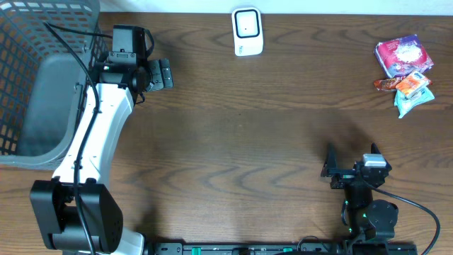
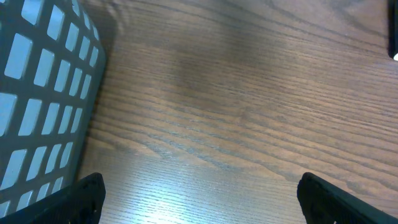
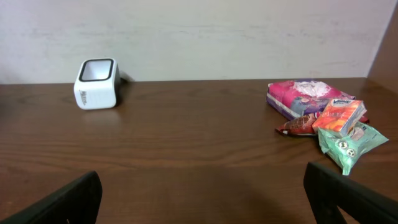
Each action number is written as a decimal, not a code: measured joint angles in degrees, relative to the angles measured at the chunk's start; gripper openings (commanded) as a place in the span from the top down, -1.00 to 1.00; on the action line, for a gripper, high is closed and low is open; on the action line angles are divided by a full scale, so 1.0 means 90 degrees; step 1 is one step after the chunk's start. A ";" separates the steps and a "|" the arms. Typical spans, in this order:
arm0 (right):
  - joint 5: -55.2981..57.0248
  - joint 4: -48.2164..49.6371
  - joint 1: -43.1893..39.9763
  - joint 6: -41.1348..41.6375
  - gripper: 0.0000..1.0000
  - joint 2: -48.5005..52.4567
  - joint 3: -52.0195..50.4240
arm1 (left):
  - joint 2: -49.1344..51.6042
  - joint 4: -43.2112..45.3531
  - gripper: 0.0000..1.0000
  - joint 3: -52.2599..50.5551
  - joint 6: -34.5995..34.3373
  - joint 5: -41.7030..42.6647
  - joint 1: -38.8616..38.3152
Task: Scan the item barcode
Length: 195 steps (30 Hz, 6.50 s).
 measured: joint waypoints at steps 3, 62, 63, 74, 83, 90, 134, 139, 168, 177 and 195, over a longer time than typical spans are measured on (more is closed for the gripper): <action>0.0000 0.0000 0.0000 0.0000 -0.98 0.0000 0.0000 | 0.0000 0.0000 -0.96 0.0000 0.0000 -0.0002 0.0000; 0.0000 0.0002 0.0000 0.0000 -0.98 0.0000 0.0000 | 0.0000 0.0000 -0.96 0.0000 0.0000 0.0000 0.0000; 0.0000 0.0002 0.0000 0.0000 -0.99 0.0000 0.0000 | 0.0000 -0.0002 -0.96 0.0000 0.0000 0.0000 0.0000; 0.0000 0.0002 0.0000 -0.0002 -0.98 0.0000 0.0000 | 0.0000 -0.0002 -0.96 0.0000 0.0000 0.0000 0.0000; 0.0000 0.0002 0.0000 0.0000 -0.99 0.0000 0.0000 | 0.0000 -0.0002 -0.95 0.0000 0.0000 0.0000 0.0000; 0.0000 0.0002 0.0000 0.0000 -0.99 0.0000 0.0000 | 0.0000 -0.0036 -0.96 0.0000 0.0000 0.0000 0.0000; 0.0000 0.0005 0.0000 -0.0002 -0.99 0.0000 0.0000 | -0.5736 0.3011 -0.96 -0.4294 0.0811 0.1226 -0.0313; 0.0000 0.0005 0.0000 0.0000 -0.99 0.0000 0.0000 | -0.6329 0.3038 -0.96 -0.4391 0.0811 0.1229 -0.0576; 0.0000 0.0005 0.0000 0.0000 -0.99 0.0000 0.0000 | -0.8381 0.4116 -0.96 -0.6550 0.0814 0.1243 -0.0631; -0.0002 0.0005 0.0000 0.0000 -0.98 0.0000 0.0000 | -0.8626 0.5542 -0.95 -0.7541 0.0874 0.1243 -0.0631; 0.0000 0.0005 0.0000 0.0000 -0.99 0.0000 0.0000 | -0.9525 0.5880 -0.96 -0.8468 0.0954 0.1246 -0.0168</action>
